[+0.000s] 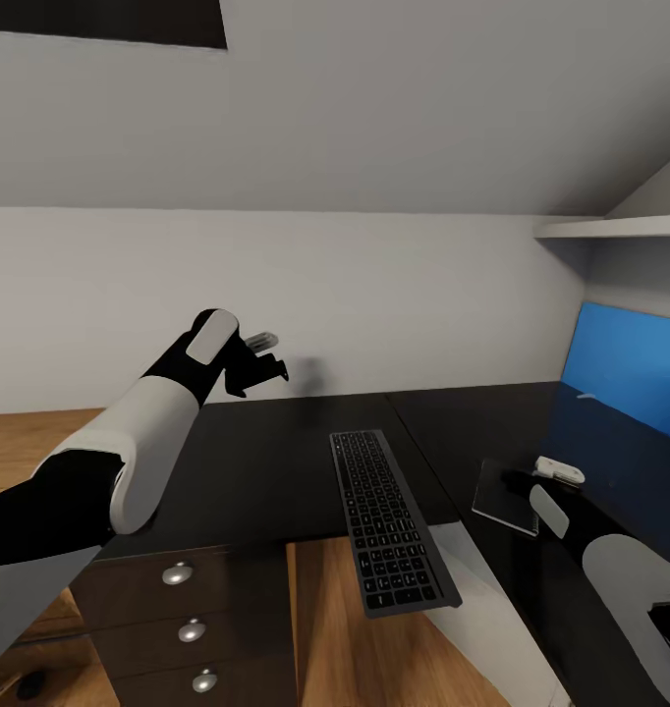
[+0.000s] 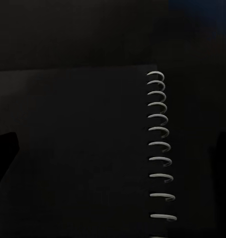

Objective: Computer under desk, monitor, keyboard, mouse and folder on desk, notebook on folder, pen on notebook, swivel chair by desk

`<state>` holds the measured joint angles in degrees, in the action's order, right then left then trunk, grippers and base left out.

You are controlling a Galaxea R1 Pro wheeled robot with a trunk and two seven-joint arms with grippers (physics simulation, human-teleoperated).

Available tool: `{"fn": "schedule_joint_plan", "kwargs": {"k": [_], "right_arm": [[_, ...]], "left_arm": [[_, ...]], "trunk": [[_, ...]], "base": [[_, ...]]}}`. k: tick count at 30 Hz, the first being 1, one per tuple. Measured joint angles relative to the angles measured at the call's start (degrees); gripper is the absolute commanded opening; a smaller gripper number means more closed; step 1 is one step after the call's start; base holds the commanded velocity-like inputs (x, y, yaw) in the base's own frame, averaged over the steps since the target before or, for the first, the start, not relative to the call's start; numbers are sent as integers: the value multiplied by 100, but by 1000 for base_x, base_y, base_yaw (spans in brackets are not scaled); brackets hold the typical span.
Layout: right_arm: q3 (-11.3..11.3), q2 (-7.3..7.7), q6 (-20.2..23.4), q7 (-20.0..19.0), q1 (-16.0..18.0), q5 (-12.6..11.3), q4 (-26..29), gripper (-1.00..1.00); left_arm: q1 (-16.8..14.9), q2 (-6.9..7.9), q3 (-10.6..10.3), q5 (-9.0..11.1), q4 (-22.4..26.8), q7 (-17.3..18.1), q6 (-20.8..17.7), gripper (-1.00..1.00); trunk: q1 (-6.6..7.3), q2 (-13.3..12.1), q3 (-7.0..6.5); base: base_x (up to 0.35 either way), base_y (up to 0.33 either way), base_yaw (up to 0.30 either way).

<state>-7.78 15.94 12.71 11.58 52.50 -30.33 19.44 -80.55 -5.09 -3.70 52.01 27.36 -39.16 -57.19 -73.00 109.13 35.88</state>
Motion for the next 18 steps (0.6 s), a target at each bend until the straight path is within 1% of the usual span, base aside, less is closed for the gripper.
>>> {"fn": "schedule_joint_plan", "kwargs": {"k": [7,18], "right_arm": [[-2,0,-10,-14,-2,-5,-1,100],[-9,-1,-16,-16,-1,-9,-5,100]], "left_arm": [[0,-5,0,-2,0,-8,4,100],[0,-5,3,-2,0,-7,5,100]], "trunk": [[-1,-1,0],[0,0,0]], "base": [[-110,0,0],[-10,0,0]]}}
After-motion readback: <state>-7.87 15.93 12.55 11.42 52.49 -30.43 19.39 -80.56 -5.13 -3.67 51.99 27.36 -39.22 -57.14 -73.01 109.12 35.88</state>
